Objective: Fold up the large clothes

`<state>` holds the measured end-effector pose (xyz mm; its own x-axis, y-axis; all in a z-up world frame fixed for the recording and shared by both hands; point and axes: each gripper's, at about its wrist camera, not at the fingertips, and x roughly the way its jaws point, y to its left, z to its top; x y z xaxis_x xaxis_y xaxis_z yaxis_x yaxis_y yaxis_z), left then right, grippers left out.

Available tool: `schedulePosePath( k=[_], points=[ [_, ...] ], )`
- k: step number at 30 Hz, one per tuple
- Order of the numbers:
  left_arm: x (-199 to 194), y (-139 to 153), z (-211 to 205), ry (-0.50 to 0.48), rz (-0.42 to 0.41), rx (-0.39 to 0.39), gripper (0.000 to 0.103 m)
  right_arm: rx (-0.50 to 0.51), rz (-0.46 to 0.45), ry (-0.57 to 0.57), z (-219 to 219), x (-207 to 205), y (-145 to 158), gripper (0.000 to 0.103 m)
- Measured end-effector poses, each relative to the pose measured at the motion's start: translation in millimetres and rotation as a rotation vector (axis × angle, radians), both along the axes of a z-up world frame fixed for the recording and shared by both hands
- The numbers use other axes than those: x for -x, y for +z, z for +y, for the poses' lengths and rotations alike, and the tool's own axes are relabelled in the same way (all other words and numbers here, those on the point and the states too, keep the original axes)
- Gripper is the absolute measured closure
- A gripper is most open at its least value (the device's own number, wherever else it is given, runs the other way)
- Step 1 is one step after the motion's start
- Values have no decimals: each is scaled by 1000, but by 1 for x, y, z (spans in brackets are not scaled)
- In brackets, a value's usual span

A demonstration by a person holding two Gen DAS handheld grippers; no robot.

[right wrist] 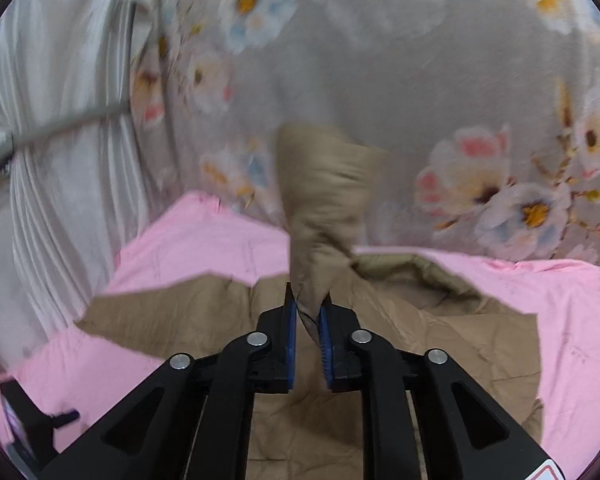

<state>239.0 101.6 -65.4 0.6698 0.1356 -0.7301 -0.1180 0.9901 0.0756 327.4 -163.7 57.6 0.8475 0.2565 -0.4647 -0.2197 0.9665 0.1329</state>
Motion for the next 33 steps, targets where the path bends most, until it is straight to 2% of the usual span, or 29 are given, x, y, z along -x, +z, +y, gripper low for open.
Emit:
schedulePosePath(
  k=[2,4,5,6,8,11,14,19,23,24,25,26,27,28,29,30,33],
  points=[
    [-4,1,1,-15,4,16,6,10,22,31,16,7,-16,78],
    [-11,5,1,-33,1,44,6,-8,-8,48,15,16,-16,64],
    [-14,7,0,-39,-1,58,6,-18,-30,38,11,19,-13,53],
    [-19,11,-2,-51,-3,81,6,-33,-53,15,0,24,-9,48],
    [-30,17,-7,-77,-3,133,6,-59,-59,-29,-20,27,-9,47],
    [-57,25,-21,-127,14,226,6,-69,-21,-134,-61,28,-22,44],
    [-87,22,-41,-172,55,308,6,-145,68,-254,-116,29,-57,42],
    [-129,-7,-72,-203,162,444,6,-285,237,-441,-197,27,-128,42],
    [-145,-14,-86,-175,155,458,9,-405,329,-495,-230,15,-167,41],
    [-148,-13,-89,-166,152,449,21,-427,341,-498,-234,11,-172,41],
    [-152,-12,-91,-160,146,433,45,-443,355,-496,-237,5,-178,42],
    [-158,-10,-95,-150,147,398,57,-457,365,-501,-239,-1,-182,50],
    [-162,-9,-97,-131,147,361,76,-469,366,-500,-240,-4,-183,72],
    [-165,-7,-97,-119,140,344,89,-471,372,-496,-240,-11,-184,83],
    [-170,-3,-99,-118,125,322,93,-461,368,-509,-240,-13,-183,94],
    [-173,2,-99,-126,106,308,97,-467,338,-506,-240,-10,-179,97],
    [-176,26,-103,-140,0,246,98,-469,185,-472,-234,5,-149,98]
  ],
)
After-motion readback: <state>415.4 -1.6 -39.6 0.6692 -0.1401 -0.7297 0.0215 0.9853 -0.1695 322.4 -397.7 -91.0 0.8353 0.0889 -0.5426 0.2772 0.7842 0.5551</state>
